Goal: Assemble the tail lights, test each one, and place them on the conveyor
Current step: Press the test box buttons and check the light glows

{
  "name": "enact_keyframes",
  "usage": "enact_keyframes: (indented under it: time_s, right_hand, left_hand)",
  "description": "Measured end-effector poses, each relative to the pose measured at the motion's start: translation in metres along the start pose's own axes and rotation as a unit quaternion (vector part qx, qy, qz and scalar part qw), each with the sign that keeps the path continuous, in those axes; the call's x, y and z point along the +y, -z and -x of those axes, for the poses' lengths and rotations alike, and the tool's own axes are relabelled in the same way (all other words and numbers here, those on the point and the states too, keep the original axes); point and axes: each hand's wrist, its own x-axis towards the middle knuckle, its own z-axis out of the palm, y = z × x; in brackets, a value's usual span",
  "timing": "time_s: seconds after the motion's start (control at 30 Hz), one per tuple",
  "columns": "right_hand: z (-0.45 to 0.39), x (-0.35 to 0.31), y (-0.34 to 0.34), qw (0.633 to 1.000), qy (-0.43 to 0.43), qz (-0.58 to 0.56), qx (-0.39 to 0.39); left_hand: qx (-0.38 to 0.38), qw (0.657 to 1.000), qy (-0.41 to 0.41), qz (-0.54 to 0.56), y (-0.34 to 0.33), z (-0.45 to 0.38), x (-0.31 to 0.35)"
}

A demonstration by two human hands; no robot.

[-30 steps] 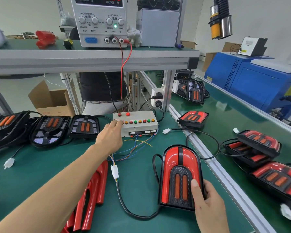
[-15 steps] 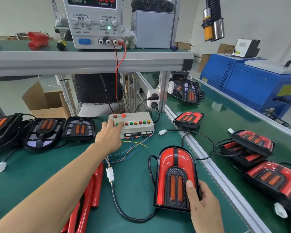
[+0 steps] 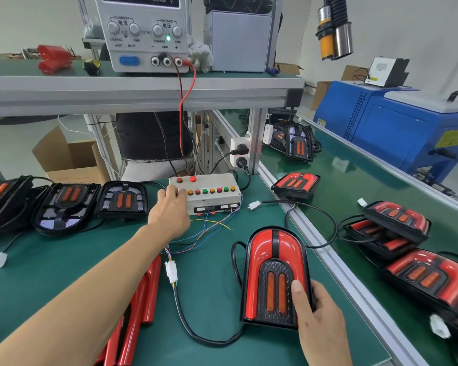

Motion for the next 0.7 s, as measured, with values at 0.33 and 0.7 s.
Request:
enact_keyframes:
  time_s: [0.33,0.7]
  right_hand:
    - [0.0001,-0.0009,0.0003,1.000,-0.001,0.001,0.000]
    - [-0.0001,0.0014,-0.0008,1.000,0.005,0.012,-0.001]
  left_hand:
    - [0.000,1.000,0.010,-0.008,0.0012,-0.0014,-0.0012]
    - [-0.022,1.000,0.009,-0.009,0.0050,-0.0068,0.0010]
